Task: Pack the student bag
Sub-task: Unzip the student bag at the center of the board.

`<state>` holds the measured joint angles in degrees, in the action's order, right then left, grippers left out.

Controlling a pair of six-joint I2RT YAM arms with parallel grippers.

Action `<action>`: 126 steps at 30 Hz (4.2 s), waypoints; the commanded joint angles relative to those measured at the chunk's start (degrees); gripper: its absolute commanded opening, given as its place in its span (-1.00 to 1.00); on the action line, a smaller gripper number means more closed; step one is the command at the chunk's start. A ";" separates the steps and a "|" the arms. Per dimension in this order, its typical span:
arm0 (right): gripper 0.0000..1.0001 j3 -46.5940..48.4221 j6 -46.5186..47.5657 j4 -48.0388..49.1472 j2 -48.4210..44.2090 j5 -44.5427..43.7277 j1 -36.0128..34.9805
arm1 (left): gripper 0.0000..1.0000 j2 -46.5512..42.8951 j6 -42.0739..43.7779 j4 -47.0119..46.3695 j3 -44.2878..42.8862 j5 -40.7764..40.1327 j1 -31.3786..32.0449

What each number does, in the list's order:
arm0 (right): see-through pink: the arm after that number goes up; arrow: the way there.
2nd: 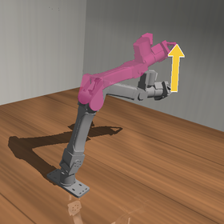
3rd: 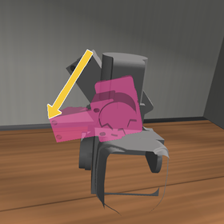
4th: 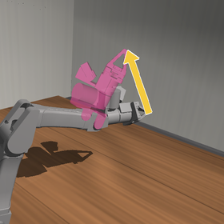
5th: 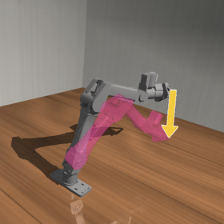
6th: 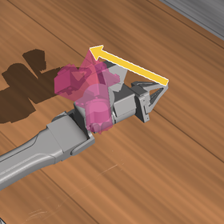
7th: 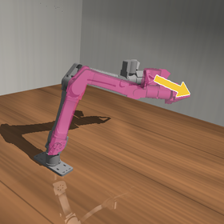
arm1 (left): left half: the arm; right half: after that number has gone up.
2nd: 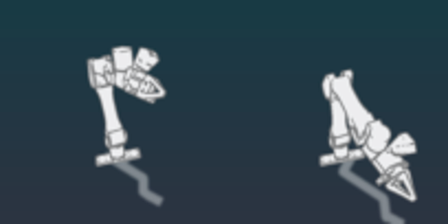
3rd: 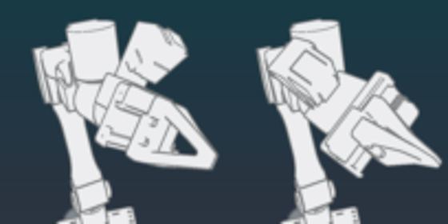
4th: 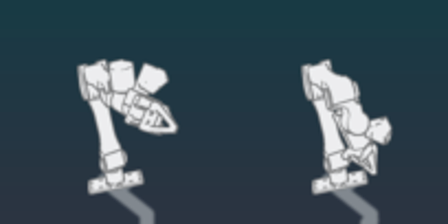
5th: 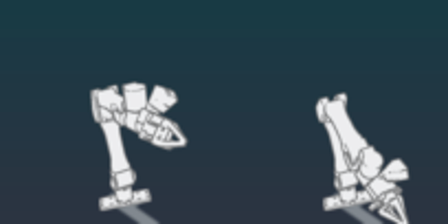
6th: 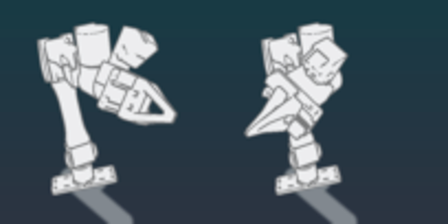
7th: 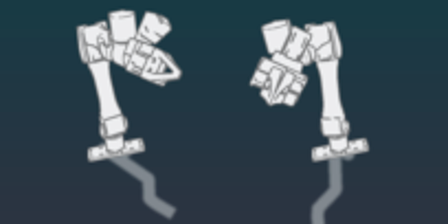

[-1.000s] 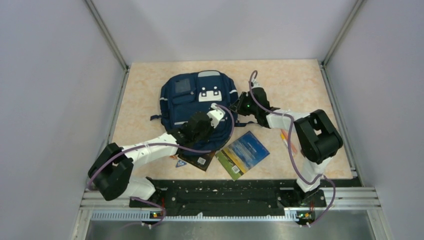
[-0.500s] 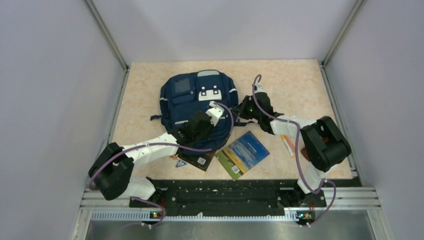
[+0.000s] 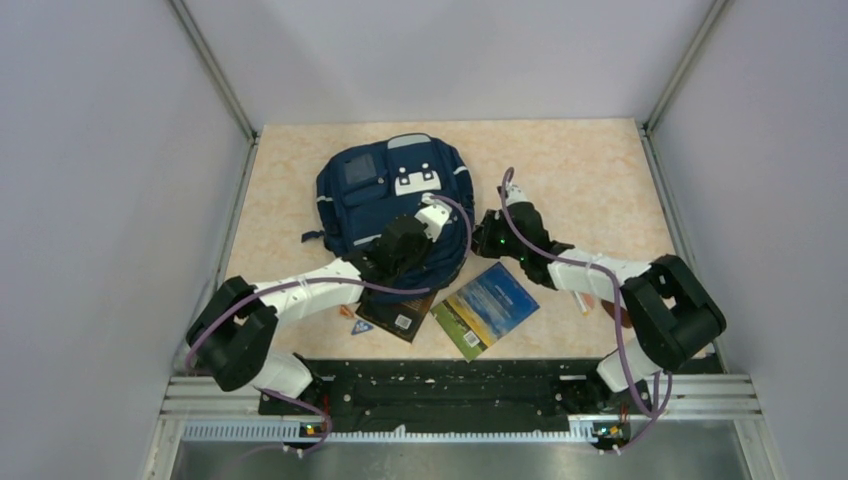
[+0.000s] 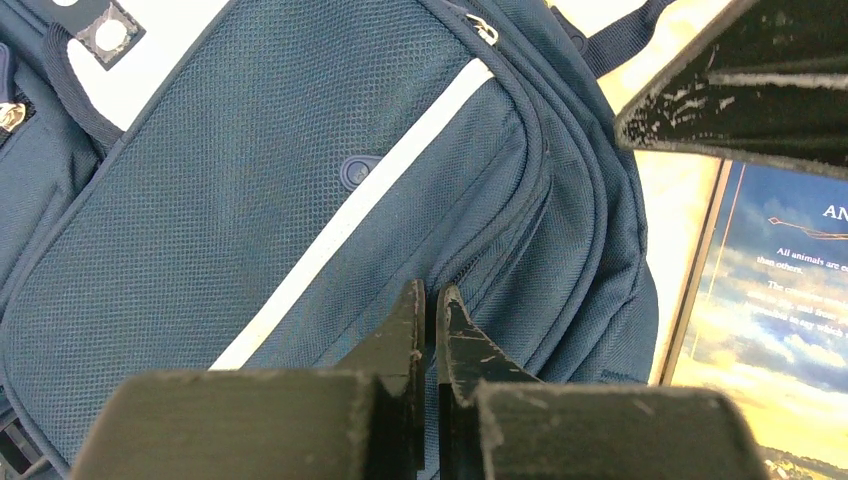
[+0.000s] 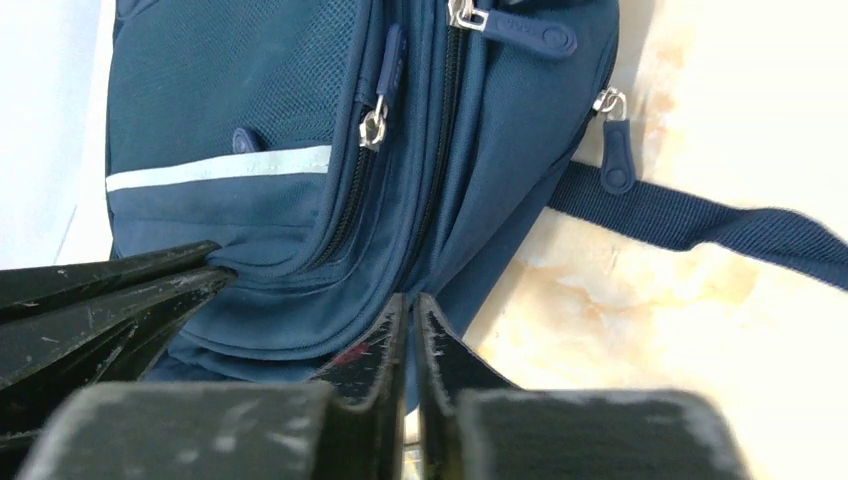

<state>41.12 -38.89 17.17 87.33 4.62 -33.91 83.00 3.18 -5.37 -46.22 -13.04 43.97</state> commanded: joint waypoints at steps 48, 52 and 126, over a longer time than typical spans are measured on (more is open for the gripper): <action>-1.00 9.33 54.26 21.87 13.17 17.27 6.66 | -1.00 -6.60 -2.91 4.14 -9.51 6.10 -7.78; -1.00 5.81 51.30 20.41 7.49 18.48 5.81 | -1.00 -5.58 -5.84 1.89 -9.54 8.46 -9.39; 0.18 6.36 20.27 -3.87 -9.35 -0.01 -11.41 | -1.00 -6.95 -10.84 -3.30 -14.51 24.59 -20.54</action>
<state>49.23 -10.72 21.54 84.97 6.35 -53.69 81.19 -7.84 -4.49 -57.01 10.74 24.01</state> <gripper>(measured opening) 0.591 0.024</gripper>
